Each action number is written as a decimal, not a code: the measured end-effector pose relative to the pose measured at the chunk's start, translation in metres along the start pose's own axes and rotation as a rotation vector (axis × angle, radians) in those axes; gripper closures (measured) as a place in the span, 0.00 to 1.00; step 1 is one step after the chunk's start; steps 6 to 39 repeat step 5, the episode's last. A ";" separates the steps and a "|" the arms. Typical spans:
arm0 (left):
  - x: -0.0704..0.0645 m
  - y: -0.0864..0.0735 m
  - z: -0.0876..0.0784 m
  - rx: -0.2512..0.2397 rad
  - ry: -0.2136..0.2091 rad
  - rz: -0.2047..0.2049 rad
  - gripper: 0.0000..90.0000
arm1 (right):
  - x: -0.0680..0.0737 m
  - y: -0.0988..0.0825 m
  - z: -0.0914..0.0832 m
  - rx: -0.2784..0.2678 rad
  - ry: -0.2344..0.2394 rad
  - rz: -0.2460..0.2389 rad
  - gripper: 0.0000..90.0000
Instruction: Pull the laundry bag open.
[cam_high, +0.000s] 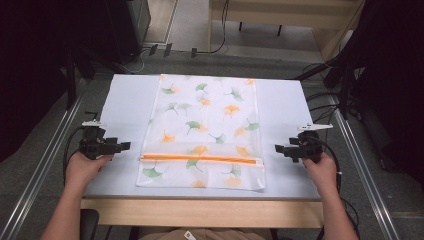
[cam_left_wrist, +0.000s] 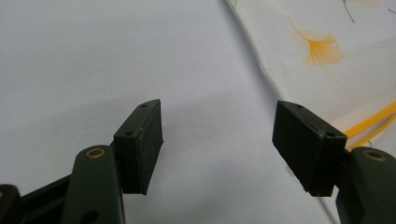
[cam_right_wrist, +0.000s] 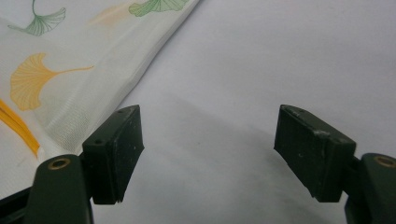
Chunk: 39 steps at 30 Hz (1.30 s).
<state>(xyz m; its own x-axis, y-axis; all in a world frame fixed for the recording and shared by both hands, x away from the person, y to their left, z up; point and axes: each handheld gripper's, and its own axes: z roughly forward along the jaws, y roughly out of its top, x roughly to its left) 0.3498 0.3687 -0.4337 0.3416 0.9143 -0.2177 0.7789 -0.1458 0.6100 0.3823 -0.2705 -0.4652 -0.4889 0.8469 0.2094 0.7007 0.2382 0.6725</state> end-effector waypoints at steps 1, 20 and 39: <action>0.000 0.000 0.000 0.000 0.000 0.000 0.38 | 0.001 0.000 0.000 -0.001 -0.001 -0.001 0.28; 0.001 0.001 0.004 0.014 0.001 0.004 0.35 | 0.004 0.000 0.000 0.003 0.011 -0.013 0.28; 0.001 0.001 0.004 0.014 0.001 0.004 0.35 | 0.004 0.000 0.000 0.003 0.011 -0.013 0.28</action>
